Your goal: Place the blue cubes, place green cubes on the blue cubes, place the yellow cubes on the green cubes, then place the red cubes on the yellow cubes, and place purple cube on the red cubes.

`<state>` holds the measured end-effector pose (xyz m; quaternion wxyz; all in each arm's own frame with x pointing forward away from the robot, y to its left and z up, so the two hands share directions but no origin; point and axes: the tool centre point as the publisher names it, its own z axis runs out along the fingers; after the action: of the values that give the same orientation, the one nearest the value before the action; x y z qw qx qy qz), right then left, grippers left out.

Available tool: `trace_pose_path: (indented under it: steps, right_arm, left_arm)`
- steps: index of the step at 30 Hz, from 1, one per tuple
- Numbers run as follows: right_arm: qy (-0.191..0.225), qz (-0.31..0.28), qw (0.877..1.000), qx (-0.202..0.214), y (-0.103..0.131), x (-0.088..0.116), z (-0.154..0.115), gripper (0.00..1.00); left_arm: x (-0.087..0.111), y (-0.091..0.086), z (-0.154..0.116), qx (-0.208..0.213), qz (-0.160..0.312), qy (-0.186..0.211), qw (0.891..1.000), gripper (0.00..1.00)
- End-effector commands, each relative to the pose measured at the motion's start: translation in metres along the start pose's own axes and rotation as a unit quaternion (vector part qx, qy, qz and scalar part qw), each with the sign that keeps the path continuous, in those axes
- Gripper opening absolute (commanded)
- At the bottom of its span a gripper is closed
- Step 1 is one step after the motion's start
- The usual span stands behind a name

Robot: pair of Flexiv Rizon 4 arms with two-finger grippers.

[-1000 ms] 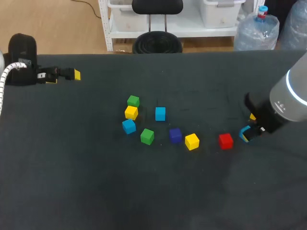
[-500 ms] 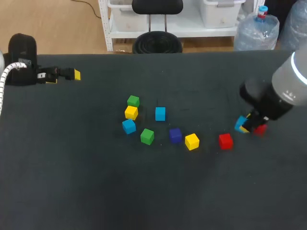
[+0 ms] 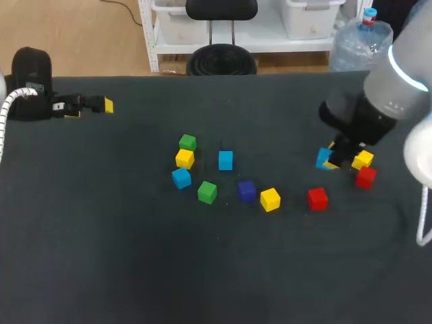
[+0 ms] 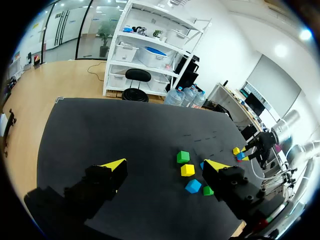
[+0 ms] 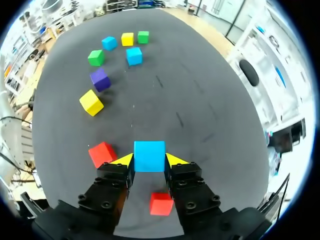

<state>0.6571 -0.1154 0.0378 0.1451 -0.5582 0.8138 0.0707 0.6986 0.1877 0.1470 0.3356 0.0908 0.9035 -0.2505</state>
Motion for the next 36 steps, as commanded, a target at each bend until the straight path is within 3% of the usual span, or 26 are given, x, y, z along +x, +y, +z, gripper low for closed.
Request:
trace_pose_path:
  steps: [1, 19, 36]
  right_arm:
    - [0.002, -0.017, 0.998, -0.065, -0.009, -0.014, 0.01, 0.0]
    - [-0.013, -0.112, 0.987, -0.115, -0.001, -0.059, 0.029, 0.0]
    - [-0.01, -0.152, 0.982, -0.11, 0.009, -0.092, 0.047, 0.0]
  left_arm:
    - [-0.001, -0.002, 0.0, -0.005, -0.001, 0.004, 1.0, 1.0]
    - [-0.001, -0.002, 0.0, -0.005, -0.001, 0.004, 1.0, 1.0]
    - [-0.001, -0.002, 0.0, -0.005, -0.001, 0.004, 1.0, 1.0]
